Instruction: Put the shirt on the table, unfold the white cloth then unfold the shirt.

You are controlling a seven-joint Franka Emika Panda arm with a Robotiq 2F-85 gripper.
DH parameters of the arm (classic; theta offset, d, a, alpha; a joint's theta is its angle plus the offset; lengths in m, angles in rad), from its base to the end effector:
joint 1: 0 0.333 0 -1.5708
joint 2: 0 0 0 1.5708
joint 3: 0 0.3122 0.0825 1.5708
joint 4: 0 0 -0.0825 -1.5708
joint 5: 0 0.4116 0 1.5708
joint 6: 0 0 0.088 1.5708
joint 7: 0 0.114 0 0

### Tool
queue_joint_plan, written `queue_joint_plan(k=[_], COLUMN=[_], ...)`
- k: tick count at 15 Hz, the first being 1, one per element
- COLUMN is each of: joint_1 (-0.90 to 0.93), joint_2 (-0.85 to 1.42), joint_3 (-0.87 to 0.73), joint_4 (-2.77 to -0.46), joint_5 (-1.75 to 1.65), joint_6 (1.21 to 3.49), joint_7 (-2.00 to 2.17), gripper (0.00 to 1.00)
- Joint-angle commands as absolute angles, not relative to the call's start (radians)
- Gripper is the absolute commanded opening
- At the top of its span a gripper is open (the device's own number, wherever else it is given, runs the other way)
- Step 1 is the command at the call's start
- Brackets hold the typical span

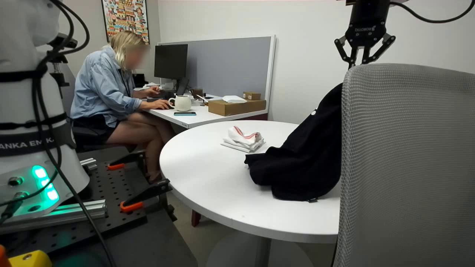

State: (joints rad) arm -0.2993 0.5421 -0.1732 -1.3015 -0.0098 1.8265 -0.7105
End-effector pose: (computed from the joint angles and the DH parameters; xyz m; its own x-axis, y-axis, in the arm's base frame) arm 0.6660 -0.3129 0.4156 0.9633 0.2584 -0.0722 0.2632 -0.9624 0.0676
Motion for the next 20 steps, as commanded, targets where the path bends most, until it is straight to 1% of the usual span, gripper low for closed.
queue_joint_plan(k=[1,2,4,6,8,9,20], joint_1=[-0.351,-0.362,-0.380,-0.378,-0.372,-0.370,-0.288], joint_2=[0.630,0.633,0.620,0.584,0.535,0.512,0.236], joint_3=[-0.126,-0.116,-0.098,-0.104,-0.105,-0.101,-0.041], joint_4=[-1.131,-1.114,-1.109,-1.147,-1.210,-1.242,-1.797], joint_5=[0.035,0.043,0.062,0.082,0.084,0.086,0.088], joint_6=[1.775,1.779,1.804,1.850,1.890,1.901,2.098], joint_7=[-0.677,-0.681,-0.692,-0.702,-0.704,-0.716,-0.735], gripper=[0.49,0.58,0.70,0.87,0.99,1.00,1.00])
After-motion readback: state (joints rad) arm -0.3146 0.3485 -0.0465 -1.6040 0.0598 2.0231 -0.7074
